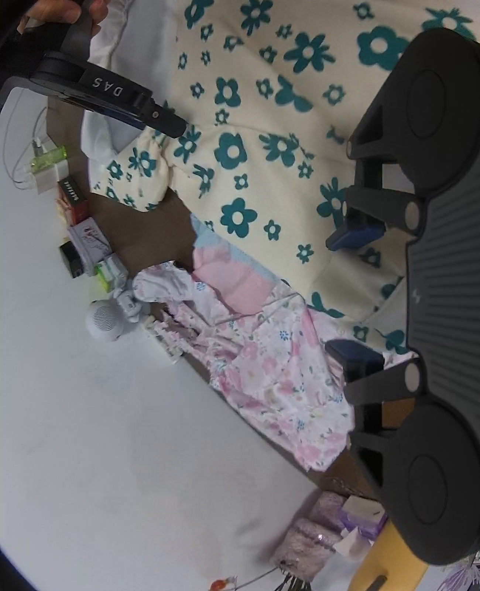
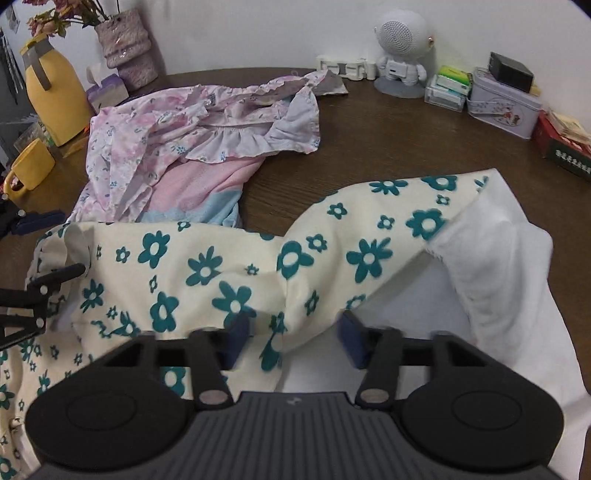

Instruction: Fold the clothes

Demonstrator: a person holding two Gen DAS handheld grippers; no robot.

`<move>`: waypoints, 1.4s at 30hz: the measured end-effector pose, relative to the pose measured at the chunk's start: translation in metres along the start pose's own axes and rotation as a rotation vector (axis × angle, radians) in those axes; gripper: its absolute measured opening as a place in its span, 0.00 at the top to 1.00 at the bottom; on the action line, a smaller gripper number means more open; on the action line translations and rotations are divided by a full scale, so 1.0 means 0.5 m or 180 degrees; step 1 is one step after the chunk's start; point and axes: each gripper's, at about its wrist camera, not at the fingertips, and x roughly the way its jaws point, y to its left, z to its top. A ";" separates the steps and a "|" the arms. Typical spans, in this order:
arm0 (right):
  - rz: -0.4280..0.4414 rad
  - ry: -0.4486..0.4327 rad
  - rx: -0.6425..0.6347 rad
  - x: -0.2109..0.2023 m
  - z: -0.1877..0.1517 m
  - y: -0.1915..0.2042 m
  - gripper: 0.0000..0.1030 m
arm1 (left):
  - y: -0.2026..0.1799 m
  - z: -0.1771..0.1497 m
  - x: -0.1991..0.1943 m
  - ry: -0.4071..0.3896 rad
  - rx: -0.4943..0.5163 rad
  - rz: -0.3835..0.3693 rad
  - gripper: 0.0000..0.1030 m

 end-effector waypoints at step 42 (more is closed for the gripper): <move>0.0728 -0.0253 0.0285 -0.002 -0.017 -0.069 0.93 | 0.076 -0.015 0.043 0.0563 -0.3128 -0.1094 0.99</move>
